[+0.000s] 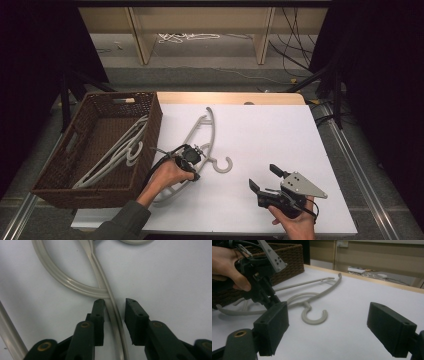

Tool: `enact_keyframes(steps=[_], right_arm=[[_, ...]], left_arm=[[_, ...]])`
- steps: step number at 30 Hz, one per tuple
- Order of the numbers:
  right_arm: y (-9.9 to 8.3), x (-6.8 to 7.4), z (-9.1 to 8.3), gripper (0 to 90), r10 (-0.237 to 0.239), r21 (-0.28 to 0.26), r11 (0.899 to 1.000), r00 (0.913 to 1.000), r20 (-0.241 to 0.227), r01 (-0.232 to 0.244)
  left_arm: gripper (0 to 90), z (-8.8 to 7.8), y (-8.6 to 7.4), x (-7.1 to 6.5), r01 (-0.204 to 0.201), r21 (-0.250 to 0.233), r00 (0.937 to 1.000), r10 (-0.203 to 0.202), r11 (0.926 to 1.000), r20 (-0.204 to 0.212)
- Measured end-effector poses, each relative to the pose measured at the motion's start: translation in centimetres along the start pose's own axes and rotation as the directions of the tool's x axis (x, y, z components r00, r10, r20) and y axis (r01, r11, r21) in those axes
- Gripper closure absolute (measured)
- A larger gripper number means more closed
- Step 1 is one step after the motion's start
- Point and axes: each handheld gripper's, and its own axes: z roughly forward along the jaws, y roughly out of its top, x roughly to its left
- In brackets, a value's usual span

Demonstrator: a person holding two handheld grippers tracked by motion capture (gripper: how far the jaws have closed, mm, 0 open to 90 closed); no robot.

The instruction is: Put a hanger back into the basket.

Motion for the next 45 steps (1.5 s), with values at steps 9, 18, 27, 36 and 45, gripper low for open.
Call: enact_keyframes(steps=[9, 18, 27, 36, 45], right_arm=[[0.1, 0.1, 0.0, 18.5, -0.008, 0.007, 1.000, 1.0000, -0.001, 0.008], [0.1, 0.0, -0.1, 18.6, -0.008, 0.009, 1.000, 1.0000, 0.002, 0.008], [0.1, -0.1, -0.1, 18.5, -0.012, 0.012, 1.000, 0.9999, 0.005, 0.012], [0.1, -0.1, -0.2, 18.5, -0.011, 0.015, 1.000, 0.9999, 0.008, 0.011], [0.1, -0.1, -0.2, 18.4, -0.010, 0.012, 1.000, 0.9999, 0.005, 0.010]], left_arm=[[74.3, 0.0, 0.0, -0.2, -0.039, -0.004, 0.9992, 0.039, 0.9992, -0.009], [81.4, 0.1, 0.0, -0.5, -0.077, -0.024, 0.9970, 0.077, 0.9967, -0.003], [81.5, -0.3, 0.1, -0.1, -0.076, -0.066, 0.9971, 0.076, 0.9950, 0.003], [81.5, -2.0, -0.2, 0.6, 0.033, -0.190, 0.9988, -0.025, 0.9812, 0.041], [81.5, -3.8, -0.1, 1.1, 0.049, -0.281, 0.9958, -0.025, 0.9585, 0.088]])
